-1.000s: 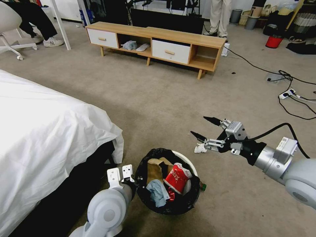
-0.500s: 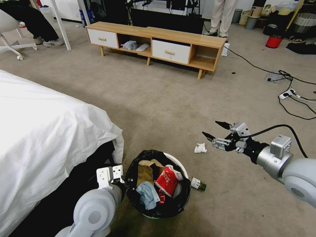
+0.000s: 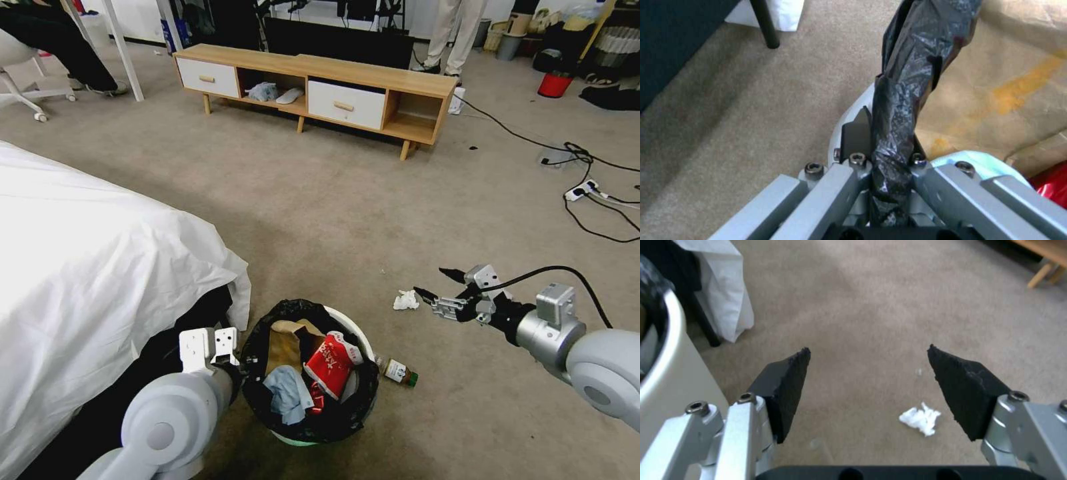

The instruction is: Pick up the trash bin, then pick up the garbage from the floor and place it into the trash bin.

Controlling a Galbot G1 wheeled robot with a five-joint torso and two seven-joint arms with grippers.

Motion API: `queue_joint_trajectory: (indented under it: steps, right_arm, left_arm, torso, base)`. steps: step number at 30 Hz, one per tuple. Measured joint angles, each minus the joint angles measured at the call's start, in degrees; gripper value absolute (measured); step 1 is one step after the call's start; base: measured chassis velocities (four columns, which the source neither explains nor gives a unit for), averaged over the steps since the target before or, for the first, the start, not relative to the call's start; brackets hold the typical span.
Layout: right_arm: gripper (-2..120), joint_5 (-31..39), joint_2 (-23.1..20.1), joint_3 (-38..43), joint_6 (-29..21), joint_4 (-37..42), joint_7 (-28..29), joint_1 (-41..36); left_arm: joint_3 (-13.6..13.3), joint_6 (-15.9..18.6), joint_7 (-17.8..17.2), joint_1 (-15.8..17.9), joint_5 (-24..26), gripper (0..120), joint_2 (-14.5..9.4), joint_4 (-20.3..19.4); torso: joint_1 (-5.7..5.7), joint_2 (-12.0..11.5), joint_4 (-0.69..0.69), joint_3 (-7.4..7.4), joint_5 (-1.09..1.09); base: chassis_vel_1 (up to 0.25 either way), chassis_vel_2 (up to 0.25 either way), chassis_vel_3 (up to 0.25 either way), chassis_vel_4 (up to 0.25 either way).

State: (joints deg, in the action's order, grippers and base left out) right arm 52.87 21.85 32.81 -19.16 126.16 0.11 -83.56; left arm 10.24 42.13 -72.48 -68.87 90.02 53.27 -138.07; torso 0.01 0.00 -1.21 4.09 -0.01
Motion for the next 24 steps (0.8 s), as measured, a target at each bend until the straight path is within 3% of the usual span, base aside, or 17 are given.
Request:
queue_joint_trajectory:
  steps: [3,10,24]
  right_arm:
    - [73,1.13,0.82,-2.3,-0.94,-0.87,0.63,1.08]
    - [73,3.01,1.52,-4.44,-2.73,-1.65,1.1,2.19]
    - [73,7.01,6.49,-18.28,-8.79,-9.14,4.01,14.66]
  left_arm:
    - [0.52,0.0,-0.28,0.41,1.59,1,-1.35,-0.72]
    - [0.19,0.0,-0.39,0.97,2.35,1,-1.71,-0.76]
    - [-2.09,0.0,0.91,0.07,0.39,1,2.34,-0.07]
  torso:
    - [0.0,0.0,-0.01,0.0,0.0]
    - [0.0,0.0,0.0,0.0,0.0]
    - [0.0,0.0,0.01,0.0,0.01]
  base:
    - [0.0,0.0,0.0,0.0]
    - [0.0,0.0,0.0,0.0]
    - [0.0,0.0,0.0,0.0]
